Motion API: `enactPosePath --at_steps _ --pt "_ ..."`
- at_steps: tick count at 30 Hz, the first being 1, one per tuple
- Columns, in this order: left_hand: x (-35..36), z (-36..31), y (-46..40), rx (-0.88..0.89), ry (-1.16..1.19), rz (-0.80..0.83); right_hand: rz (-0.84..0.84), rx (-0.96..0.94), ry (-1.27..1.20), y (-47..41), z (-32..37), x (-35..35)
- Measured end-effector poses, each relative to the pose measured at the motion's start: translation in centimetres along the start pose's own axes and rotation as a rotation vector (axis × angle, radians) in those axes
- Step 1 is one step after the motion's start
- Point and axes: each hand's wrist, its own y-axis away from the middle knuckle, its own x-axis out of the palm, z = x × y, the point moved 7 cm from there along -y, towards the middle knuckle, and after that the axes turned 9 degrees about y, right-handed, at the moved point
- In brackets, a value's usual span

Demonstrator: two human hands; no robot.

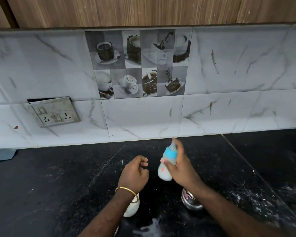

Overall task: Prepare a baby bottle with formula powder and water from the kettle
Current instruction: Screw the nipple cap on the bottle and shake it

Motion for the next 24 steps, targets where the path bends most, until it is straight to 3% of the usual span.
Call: enactPosePath --at_steps 1,2,3,5,6,7,10,11,12,14,15,16,19,20,23,24 --pt "0.0 0.0 -0.1 0.001 0.006 -0.002 -0.199 -0.005 -0.086 -0.1 0.5 -1.6" --pt "0.0 0.1 -0.1 -0.005 0.008 -0.002 -0.296 -0.015 -0.093 -0.3 0.4 -2.3" --pt "0.0 0.2 -0.1 -0.012 0.007 0.002 -0.284 -0.023 -0.060 -0.5 0.5 -2.1" --pt "0.0 0.1 0.0 -0.012 0.000 0.011 0.057 -0.031 0.171 -0.1 -0.4 0.7" --pt "0.0 0.1 0.0 -0.010 -0.001 0.014 0.163 -0.031 0.211 0.2 -0.5 1.4" --pt "0.0 0.1 0.0 -0.009 0.001 0.017 0.164 -0.018 0.164 0.1 -0.4 1.1" --pt "-0.1 0.1 -0.1 -0.015 0.018 0.014 -0.287 0.015 -0.170 -1.1 0.1 -2.7" --pt "0.0 0.1 -0.1 -0.020 0.022 0.015 -0.326 0.028 -0.174 -1.4 -0.1 -3.0" --pt "0.0 0.2 0.0 -0.024 0.023 0.018 -0.241 0.038 -0.116 -1.7 -0.2 -2.2" --pt "0.0 0.4 0.1 -0.024 0.023 0.021 0.184 0.078 0.092 -0.9 -0.8 1.4" --pt "0.0 0.5 0.2 -0.021 0.026 0.019 0.247 0.066 0.095 -0.4 -0.6 2.0" --pt "0.0 0.5 0.1 -0.018 0.031 0.018 0.218 0.074 0.045 -0.4 -0.5 1.6" --pt "0.0 0.6 -0.1 -0.017 0.052 0.015 -0.274 0.025 -0.125 -1.3 0.4 -2.3" --pt "0.0 0.7 0.0 -0.021 0.056 0.017 -0.285 0.000 -0.086 -1.5 0.6 -2.3" --pt "0.0 1.0 0.2 -0.022 0.053 0.017 0.194 -0.007 0.164 -0.8 0.0 1.8" --pt "0.0 1.1 0.2 -0.021 0.054 0.017 0.204 0.004 0.128 -0.7 0.1 1.7"
